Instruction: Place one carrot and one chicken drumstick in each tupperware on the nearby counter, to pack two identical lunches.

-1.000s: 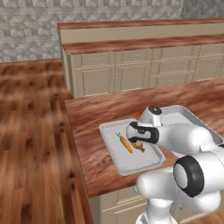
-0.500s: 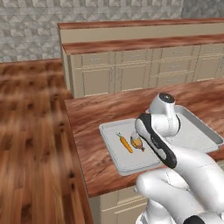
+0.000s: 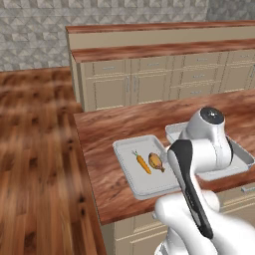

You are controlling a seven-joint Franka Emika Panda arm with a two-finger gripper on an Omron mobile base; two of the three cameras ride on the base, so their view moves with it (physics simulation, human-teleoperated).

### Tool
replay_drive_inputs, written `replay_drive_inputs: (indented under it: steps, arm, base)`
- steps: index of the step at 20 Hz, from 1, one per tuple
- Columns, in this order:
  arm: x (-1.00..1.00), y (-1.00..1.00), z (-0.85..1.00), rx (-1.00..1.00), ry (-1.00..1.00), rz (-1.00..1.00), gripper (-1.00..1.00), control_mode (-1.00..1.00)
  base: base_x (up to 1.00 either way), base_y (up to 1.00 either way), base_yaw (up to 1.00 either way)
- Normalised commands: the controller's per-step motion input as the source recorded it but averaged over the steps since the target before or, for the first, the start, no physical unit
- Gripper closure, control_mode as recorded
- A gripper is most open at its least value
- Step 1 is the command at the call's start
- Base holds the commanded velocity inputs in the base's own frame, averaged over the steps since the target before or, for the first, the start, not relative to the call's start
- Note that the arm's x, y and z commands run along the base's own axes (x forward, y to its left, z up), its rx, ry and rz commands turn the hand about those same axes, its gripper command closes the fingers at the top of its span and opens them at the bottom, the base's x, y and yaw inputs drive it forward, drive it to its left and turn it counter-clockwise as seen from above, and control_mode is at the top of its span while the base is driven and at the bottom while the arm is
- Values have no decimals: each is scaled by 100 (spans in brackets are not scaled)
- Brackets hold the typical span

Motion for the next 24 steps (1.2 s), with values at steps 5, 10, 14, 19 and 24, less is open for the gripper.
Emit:
replay_drive_inputs:
  steps: [5, 10, 14, 19, 24]
  arm:
    - [-93, -8, 67, 0, -13, -22, -100, -100]
    - [-100, -31, 36, 0, -18, -6, -100, -100]
    - [-100, -35, 4, 0, -12, 4, -100, -100]
    - [-25, -7, -6, 0, 0, 7, -100, 100]
    - [0, 0, 0, 0, 0, 0, -100, 100]
  base:
    - [0, 0, 0]
    - [0, 0, 0]
    - [0, 0, 0]
    - [-22, -16, 12]
    - [-99, -85, 2]
